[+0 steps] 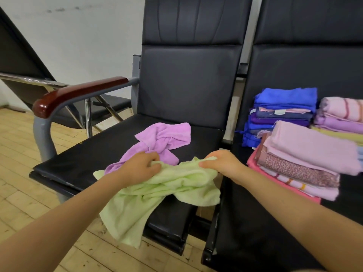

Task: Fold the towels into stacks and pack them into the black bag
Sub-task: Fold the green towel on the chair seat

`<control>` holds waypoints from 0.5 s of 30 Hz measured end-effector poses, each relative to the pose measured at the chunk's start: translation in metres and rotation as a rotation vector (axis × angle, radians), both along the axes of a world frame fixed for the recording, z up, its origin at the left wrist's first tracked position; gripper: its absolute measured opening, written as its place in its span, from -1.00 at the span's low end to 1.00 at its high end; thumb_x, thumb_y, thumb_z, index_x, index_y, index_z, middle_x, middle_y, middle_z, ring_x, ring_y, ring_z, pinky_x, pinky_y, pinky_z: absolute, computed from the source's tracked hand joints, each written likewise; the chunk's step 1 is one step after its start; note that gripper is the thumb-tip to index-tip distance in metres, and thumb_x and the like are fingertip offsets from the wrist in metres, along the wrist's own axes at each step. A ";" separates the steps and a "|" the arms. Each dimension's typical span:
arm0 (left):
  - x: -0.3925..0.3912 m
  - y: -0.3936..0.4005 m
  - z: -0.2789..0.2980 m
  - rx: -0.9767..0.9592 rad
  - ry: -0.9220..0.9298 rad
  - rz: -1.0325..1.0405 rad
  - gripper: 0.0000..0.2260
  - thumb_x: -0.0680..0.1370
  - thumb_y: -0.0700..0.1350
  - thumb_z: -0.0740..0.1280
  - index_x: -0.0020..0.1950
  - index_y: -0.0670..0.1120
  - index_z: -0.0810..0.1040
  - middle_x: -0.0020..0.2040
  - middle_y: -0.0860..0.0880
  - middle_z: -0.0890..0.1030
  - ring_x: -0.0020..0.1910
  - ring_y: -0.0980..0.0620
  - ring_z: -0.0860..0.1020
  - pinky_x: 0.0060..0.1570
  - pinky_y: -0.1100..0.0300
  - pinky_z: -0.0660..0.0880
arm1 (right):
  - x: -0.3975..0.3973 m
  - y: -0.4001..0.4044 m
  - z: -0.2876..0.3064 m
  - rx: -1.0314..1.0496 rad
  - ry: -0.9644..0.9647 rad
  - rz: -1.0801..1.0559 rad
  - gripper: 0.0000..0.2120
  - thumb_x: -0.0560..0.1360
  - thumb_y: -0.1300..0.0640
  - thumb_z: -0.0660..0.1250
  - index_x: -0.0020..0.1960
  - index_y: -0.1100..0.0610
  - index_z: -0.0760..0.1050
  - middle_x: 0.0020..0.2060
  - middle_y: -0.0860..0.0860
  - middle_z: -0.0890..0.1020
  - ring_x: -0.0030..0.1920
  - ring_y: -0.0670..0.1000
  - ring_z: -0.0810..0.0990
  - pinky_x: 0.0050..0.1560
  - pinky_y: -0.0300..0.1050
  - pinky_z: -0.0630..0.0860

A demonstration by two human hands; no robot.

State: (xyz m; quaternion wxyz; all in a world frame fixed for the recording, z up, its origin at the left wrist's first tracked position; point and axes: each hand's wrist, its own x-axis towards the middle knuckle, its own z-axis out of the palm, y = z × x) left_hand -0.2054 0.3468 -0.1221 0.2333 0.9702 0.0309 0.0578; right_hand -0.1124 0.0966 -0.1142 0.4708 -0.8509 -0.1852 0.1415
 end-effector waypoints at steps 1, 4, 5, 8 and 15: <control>-0.001 0.000 0.003 -0.040 -0.061 0.033 -0.83 0.56 -0.04 0.26 -0.18 -0.09 0.43 -0.26 0.00 0.48 -0.28 0.06 0.42 -0.26 0.20 0.34 | -0.001 -0.001 0.001 0.040 -0.024 -0.013 -0.84 0.44 0.11 0.47 -0.05 0.18 0.62 -0.19 -0.01 0.59 -0.13 -0.05 0.56 -0.18 -0.22 0.47; -0.005 0.003 0.017 -0.089 -0.192 0.099 -0.86 0.53 -0.05 0.36 -0.09 -0.06 0.43 -0.22 -0.01 0.51 -0.25 0.02 0.45 -0.23 0.12 0.39 | -0.003 -0.003 0.008 0.184 -0.071 -0.048 -0.83 0.45 0.11 0.45 -0.17 0.18 0.51 -0.27 -0.01 0.51 -0.24 -0.08 0.48 -0.26 -0.25 0.39; -0.006 0.005 0.022 -0.087 -0.204 0.110 -0.86 0.51 -0.03 0.38 -0.04 -0.01 0.45 -0.18 0.01 0.53 -0.21 0.03 0.48 -0.18 0.11 0.42 | -0.003 -0.001 0.012 0.218 -0.087 -0.054 -0.83 0.46 0.12 0.44 -0.18 0.18 0.50 -0.28 0.00 0.51 -0.25 -0.07 0.47 -0.25 -0.24 0.39; -0.009 0.014 0.032 0.005 -0.216 0.121 -0.90 0.52 0.00 0.38 0.02 0.10 0.55 -0.14 0.09 0.52 -0.15 0.11 0.48 -0.13 0.16 0.43 | -0.005 0.009 0.025 0.376 -0.096 -0.084 -0.88 0.46 0.19 0.43 -0.17 0.21 0.52 -0.24 0.03 0.55 -0.19 -0.05 0.51 -0.15 -0.18 0.43; -0.018 0.022 0.045 -0.191 -0.390 0.264 -0.77 0.62 -0.09 0.16 -0.08 -0.23 0.46 -0.22 -0.10 0.47 -0.26 0.00 0.39 -0.26 0.08 0.32 | 0.001 0.035 0.076 0.377 -0.333 0.002 -0.80 0.46 0.19 0.39 -0.27 0.09 0.41 -0.38 -0.07 0.46 -0.35 -0.11 0.42 -0.34 -0.25 0.35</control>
